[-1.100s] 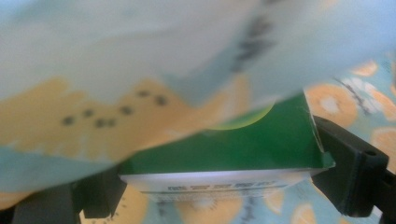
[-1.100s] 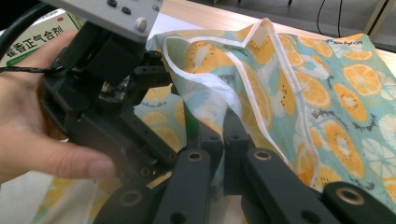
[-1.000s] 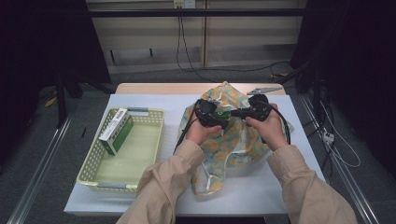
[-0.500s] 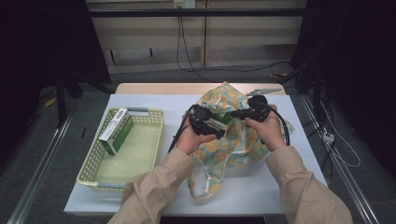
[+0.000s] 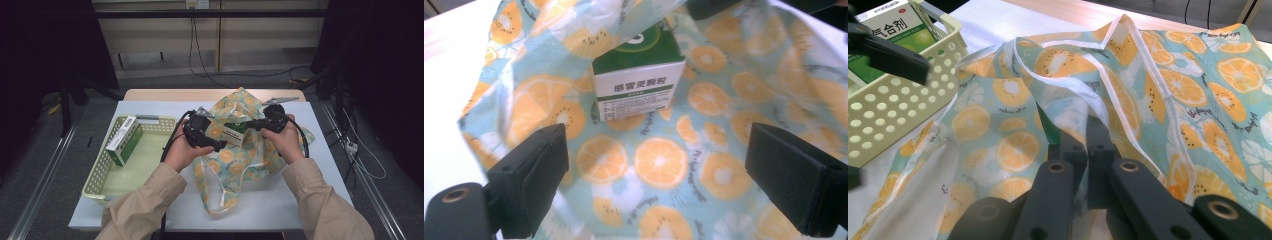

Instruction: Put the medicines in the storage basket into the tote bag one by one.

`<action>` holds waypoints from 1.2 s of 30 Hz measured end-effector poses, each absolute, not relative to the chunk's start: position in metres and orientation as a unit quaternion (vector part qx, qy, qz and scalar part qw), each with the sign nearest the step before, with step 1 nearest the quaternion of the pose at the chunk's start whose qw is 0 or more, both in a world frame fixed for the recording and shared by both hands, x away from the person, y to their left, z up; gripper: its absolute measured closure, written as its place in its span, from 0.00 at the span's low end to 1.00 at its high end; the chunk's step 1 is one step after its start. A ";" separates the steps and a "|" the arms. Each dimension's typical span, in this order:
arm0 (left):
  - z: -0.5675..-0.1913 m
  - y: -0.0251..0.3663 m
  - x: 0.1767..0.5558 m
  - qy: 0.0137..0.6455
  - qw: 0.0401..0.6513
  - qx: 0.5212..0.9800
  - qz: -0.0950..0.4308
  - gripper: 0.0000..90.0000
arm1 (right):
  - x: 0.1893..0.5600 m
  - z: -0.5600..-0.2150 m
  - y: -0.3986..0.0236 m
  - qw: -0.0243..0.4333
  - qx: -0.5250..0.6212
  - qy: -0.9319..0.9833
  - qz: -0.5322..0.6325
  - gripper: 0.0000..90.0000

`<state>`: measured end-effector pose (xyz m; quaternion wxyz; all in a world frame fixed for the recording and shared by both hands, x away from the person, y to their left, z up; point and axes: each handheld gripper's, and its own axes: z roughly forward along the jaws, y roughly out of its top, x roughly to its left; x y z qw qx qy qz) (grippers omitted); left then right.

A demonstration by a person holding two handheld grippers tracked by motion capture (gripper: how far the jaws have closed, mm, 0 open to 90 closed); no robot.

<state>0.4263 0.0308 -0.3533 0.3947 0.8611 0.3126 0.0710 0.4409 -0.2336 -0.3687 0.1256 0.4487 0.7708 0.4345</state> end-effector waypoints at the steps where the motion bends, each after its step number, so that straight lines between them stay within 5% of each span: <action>1: -0.350 0.034 0.425 0.310 0.396 0.862 0.071 0.11 | 0.440 -0.368 -0.234 0.126 0.449 0.770 0.435 1.00; 36: -0.311 0.143 0.417 0.349 0.372 0.854 0.107 0.12 | 0.439 -0.371 -0.237 0.126 0.451 0.768 0.436 1.00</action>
